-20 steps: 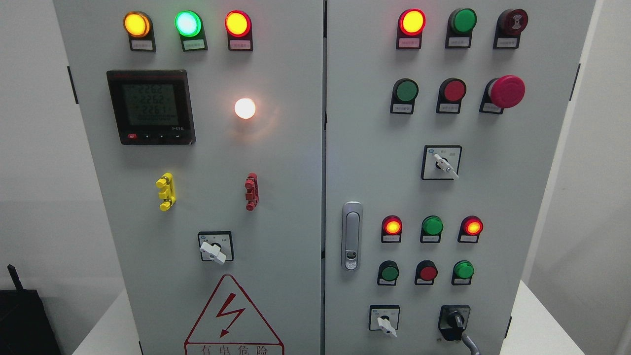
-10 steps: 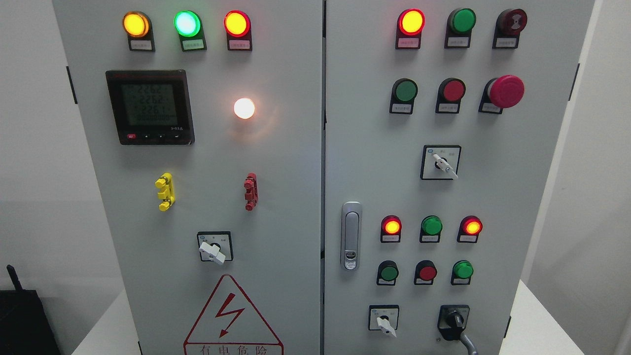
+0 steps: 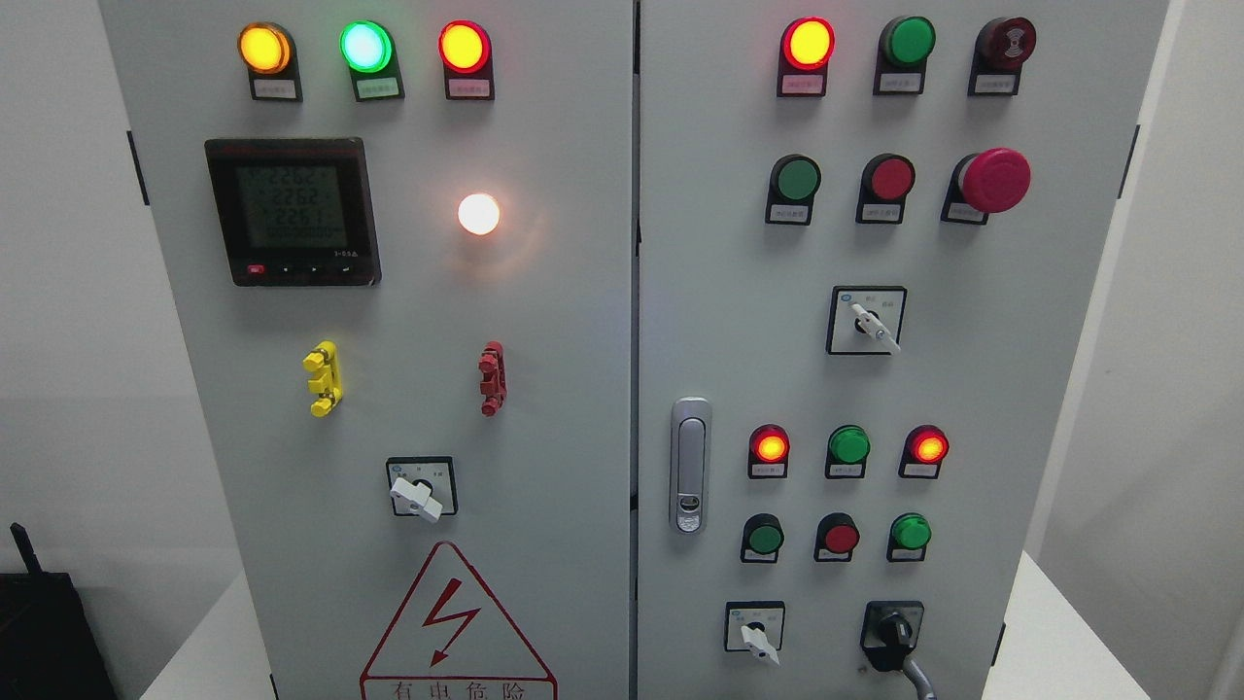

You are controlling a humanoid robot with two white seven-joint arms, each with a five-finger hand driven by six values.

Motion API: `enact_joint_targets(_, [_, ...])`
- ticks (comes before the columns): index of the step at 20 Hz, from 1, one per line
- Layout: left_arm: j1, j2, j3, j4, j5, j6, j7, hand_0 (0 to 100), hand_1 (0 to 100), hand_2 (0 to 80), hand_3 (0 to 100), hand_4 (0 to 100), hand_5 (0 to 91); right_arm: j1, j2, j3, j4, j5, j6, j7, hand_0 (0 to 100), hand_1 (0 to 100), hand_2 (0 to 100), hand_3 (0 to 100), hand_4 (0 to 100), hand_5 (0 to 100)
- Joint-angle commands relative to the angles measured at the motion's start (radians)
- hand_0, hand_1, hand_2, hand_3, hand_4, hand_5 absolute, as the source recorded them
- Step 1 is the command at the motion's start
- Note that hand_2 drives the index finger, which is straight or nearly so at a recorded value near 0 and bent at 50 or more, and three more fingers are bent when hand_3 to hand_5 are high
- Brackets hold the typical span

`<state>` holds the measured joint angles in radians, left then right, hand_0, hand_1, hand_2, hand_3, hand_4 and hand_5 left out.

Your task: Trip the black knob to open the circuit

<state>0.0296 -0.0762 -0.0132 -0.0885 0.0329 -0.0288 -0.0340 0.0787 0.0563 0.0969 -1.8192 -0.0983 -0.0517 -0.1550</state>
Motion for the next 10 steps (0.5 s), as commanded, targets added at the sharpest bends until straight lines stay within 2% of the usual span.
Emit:
enact_joint_targets(1, [0.0,0.0,0.001,0.001,0.002,0.001,0.0,12,39,0.0,0,0,0.0,-0.007,0.007,0.023,-0.038,0.006,-0.011,0.011,95,97,0,100,100,92])
enact_joint_targets(10, [0.0,-0.002,0.001,0.001,0.002,0.001,0.0,12,39,0.0,0,0,0.0,-0.008,0.013,0.034,-0.048,0.008,-0.011,0.009,95,97,0,100,100,92])
